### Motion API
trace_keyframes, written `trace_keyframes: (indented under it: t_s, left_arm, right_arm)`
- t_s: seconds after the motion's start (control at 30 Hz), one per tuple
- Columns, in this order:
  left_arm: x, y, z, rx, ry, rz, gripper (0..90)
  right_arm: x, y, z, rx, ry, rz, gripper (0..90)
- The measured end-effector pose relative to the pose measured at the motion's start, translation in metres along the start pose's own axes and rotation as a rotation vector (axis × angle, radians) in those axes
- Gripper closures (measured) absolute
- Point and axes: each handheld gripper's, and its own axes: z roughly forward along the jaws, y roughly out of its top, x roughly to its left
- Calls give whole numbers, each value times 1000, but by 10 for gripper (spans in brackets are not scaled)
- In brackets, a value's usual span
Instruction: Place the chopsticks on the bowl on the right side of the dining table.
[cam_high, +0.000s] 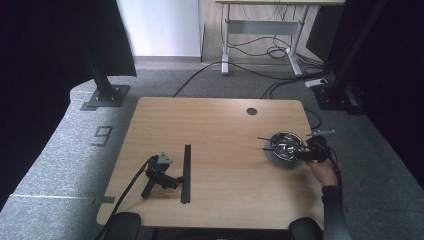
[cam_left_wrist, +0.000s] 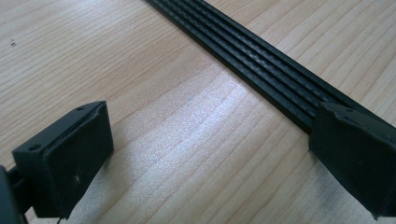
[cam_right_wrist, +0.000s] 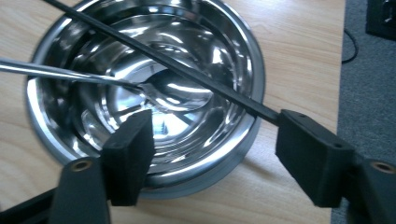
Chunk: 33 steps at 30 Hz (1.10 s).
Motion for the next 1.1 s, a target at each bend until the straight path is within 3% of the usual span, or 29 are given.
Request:
trace_keyframes:
  t_s: [0.17,0.27,0.4,0.53,0.83,0.97,1.1]
  left_arm:
    - [0,0,0,0,0,0,0]
    - [0,0,0,0,0,0,0]
    - [0,0,0,1,0,0,0]
    - [0,0,0,0,0,0,0]
    - [0,0,0,0,0,0,0]
    - [0,0,0,0,0,1,0]
    - [0,0,0,0,0,1,0]
  right_arm:
    - [-4,-1,2,7,-5,9,248]
    - [-1,1,-3,-41,1,0,237]
    - [10,10,-3,-89,-23,-6,129]
    - [20,16,2,-132,-46,7,124]
    - [32,25,24,-244,-125,86,125]
    - [36,32,33,-190,-167,108,126]
    - [41,35,40,-200,-169,84,127]
